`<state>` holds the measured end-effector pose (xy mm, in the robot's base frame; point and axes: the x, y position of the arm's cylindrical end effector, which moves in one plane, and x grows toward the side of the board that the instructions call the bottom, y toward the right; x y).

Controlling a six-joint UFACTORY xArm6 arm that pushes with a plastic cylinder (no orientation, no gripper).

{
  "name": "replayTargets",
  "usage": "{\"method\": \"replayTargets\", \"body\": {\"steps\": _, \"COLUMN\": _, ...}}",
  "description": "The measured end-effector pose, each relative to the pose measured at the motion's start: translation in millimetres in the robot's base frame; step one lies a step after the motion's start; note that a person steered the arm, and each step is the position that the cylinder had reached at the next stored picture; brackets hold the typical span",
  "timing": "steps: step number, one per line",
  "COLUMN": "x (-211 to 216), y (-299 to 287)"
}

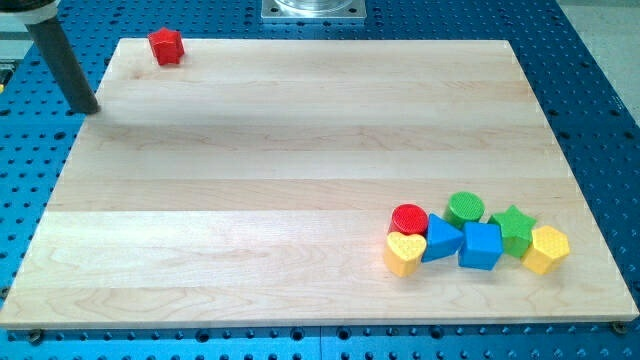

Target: Slightly move down the red star

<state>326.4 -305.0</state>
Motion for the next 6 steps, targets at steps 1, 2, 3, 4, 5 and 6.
{"method": "replayTargets", "body": {"steps": 1, "x": -22.2, "y": 0.5}}
{"method": "replayTargets", "body": {"steps": 2, "x": -44.3, "y": 0.1}}
{"method": "replayTargets", "body": {"steps": 3, "x": -85.9, "y": 3.9}}
{"method": "replayTargets", "body": {"steps": 4, "x": -133.2, "y": 20.0}}
{"method": "replayTargets", "body": {"steps": 5, "x": -134.9, "y": 78.2}}
{"method": "replayTargets", "body": {"steps": 6, "x": -123.4, "y": 150.7}}
